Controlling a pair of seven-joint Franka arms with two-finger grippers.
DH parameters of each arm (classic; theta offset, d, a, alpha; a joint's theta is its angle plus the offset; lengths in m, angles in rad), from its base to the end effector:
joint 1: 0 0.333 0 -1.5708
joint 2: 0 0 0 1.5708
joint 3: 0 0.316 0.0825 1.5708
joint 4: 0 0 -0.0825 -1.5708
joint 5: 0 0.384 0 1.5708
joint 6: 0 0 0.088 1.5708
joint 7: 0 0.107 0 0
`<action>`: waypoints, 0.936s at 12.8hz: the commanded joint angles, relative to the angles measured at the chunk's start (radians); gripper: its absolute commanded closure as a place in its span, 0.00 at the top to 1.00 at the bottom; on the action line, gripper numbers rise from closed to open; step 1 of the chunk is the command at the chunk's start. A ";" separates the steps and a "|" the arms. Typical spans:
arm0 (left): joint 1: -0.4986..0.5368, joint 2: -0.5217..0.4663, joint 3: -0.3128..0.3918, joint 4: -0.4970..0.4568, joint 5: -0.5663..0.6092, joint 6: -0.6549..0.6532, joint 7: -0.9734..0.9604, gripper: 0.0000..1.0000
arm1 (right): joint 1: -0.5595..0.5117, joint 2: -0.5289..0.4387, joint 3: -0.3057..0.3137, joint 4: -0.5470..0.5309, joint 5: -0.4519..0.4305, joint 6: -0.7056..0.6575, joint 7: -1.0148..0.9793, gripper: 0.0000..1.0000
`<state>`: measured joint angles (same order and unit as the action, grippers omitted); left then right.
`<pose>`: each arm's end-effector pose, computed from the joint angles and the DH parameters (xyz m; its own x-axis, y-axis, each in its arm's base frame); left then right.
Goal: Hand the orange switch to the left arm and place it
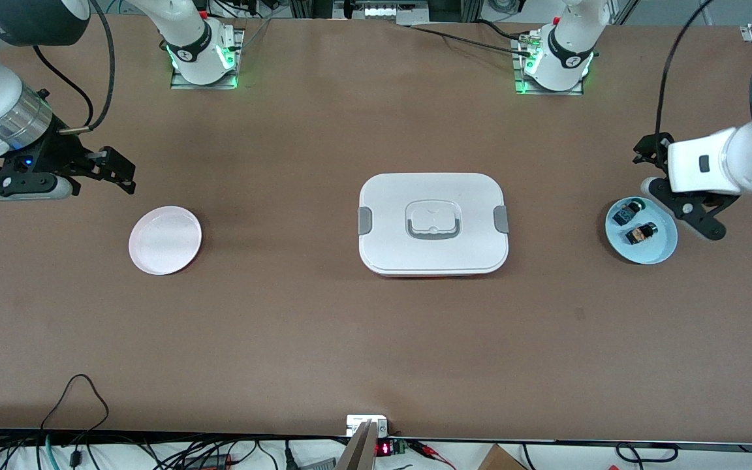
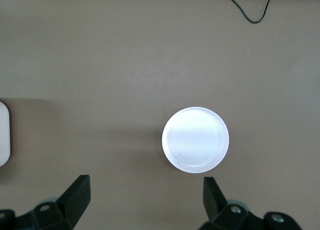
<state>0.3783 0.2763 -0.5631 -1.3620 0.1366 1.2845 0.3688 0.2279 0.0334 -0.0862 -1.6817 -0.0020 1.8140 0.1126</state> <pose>0.5910 -0.0482 0.5606 0.8128 -0.5091 -0.2833 -0.4967 -0.8596 0.1198 0.5771 0.0829 0.5748 0.9947 0.0292 0.0988 0.0300 -0.9995 -0.0063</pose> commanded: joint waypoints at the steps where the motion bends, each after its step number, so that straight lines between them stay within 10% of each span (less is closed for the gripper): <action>1: -0.125 -0.150 0.219 -0.142 -0.110 0.137 -0.077 1.00 | -0.007 0.011 0.003 0.019 -0.010 0.011 -0.004 1.00; 5: -0.352 -0.287 0.480 -0.317 -0.187 0.281 -0.305 1.00 | -0.009 0.030 -0.001 0.019 -0.010 0.054 -0.004 1.00; 12: -0.371 -0.296 0.491 -0.364 -0.146 0.303 -0.499 1.00 | -0.009 0.016 -0.003 0.019 -0.003 -0.068 0.012 1.00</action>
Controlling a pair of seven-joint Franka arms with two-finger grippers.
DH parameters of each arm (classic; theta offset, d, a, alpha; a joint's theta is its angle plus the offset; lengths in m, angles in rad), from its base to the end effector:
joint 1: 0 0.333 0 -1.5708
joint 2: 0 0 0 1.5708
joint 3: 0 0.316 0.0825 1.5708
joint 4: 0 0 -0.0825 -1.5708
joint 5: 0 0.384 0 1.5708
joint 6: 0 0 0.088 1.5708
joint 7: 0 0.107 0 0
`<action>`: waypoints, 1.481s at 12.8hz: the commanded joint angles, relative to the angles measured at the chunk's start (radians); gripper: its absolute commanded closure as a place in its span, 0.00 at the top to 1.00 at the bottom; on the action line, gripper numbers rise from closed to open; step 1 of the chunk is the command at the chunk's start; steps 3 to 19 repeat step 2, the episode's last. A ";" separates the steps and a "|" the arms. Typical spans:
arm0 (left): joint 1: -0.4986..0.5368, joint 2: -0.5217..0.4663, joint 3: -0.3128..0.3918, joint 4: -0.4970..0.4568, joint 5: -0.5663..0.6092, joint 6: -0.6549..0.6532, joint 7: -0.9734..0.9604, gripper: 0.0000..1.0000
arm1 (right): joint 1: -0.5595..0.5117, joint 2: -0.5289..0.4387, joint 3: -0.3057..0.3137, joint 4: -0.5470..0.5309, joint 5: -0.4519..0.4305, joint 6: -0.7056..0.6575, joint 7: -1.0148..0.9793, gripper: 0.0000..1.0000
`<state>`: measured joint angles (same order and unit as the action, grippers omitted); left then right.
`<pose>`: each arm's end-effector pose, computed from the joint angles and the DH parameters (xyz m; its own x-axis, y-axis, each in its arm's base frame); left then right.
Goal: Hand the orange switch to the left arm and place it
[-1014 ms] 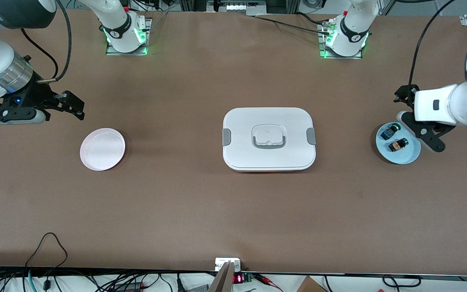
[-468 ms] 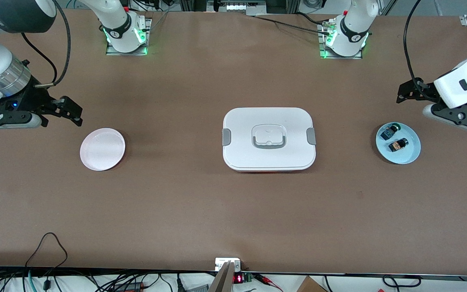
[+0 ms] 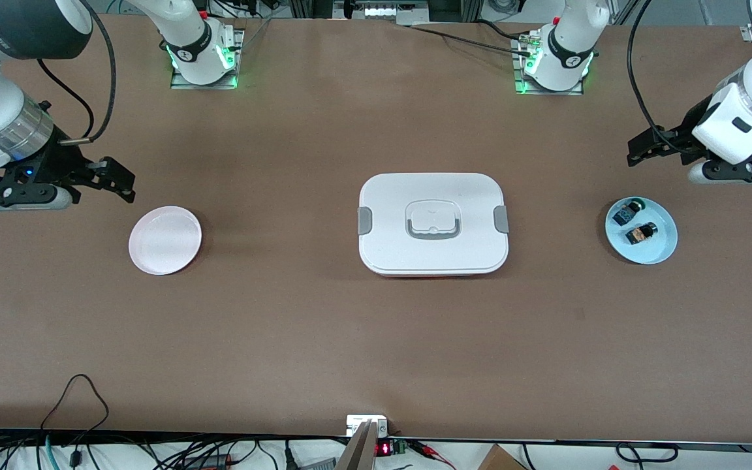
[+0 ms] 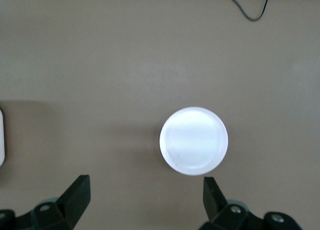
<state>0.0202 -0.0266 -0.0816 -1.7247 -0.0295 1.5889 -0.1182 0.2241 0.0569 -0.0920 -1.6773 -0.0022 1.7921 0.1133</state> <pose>0.5400 -0.0368 0.5682 0.9921 0.0579 -0.1115 0.0598 -0.9981 0.0140 0.5814 0.0784 0.5611 0.9981 0.0195 0.0586 0.0195 -0.9998 0.0008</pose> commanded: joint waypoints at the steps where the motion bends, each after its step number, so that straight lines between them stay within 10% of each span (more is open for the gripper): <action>1: -0.011 0.016 0.008 0.005 0.022 -0.004 -0.006 1.00 | -0.005 -0.008 0.003 0.014 -0.004 -0.048 0.006 1.00; 19: -0.011 0.020 0.006 0.007 0.023 -0.004 -0.003 1.00 | -0.005 -0.006 0.003 0.014 -0.007 -0.049 0.002 1.00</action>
